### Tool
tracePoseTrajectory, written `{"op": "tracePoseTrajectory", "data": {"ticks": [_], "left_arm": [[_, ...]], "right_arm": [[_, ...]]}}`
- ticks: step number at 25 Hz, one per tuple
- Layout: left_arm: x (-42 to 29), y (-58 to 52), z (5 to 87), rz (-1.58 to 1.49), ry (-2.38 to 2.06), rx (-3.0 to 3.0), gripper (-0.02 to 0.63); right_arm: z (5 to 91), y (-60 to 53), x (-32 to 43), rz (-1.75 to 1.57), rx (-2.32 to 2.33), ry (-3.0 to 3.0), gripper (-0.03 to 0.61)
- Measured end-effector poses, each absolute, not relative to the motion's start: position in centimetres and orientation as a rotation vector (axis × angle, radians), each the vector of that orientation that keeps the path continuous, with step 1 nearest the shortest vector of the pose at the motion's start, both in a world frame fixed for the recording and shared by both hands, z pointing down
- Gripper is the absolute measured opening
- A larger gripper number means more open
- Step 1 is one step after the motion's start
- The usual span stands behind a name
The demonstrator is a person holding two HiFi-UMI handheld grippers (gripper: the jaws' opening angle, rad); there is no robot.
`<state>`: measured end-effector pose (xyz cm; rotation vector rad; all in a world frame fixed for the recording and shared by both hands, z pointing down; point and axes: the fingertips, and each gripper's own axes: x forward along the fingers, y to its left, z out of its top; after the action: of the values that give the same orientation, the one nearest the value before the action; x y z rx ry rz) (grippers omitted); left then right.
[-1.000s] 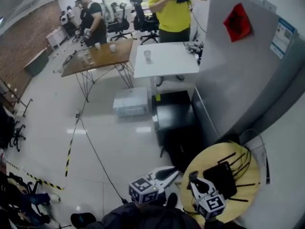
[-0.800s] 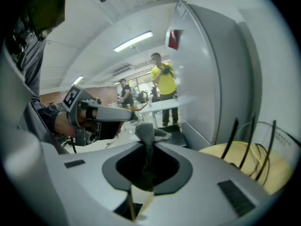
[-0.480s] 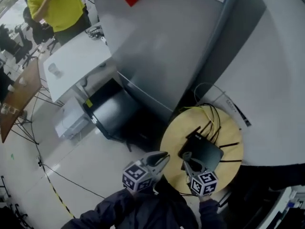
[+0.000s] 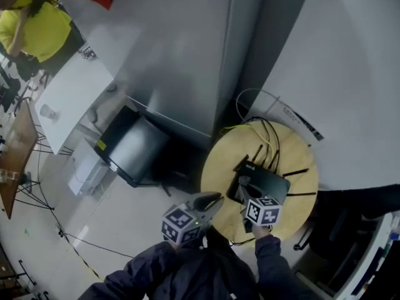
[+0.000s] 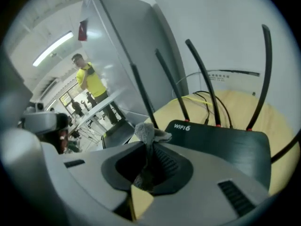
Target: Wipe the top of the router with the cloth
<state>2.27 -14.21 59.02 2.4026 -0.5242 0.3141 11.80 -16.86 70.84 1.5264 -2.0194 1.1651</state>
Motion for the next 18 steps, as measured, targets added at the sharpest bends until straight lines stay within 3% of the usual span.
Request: {"op": "tracePoseTrajectory", "data": {"ticks": [9, 18], "left_arm": [[3.3, -14.9, 58.8, 0.317, -0.487, 2.415, 0.031], [2.9, -15.6, 58.1, 0.296, -0.502, 2.414, 0.031]], "right_arm": [[73.3, -23.7, 15.1, 1.269, 1.617, -1.909, 0.066], [75.0, -23.6, 16.3, 1.244, 1.583, -1.815, 0.066]]}}
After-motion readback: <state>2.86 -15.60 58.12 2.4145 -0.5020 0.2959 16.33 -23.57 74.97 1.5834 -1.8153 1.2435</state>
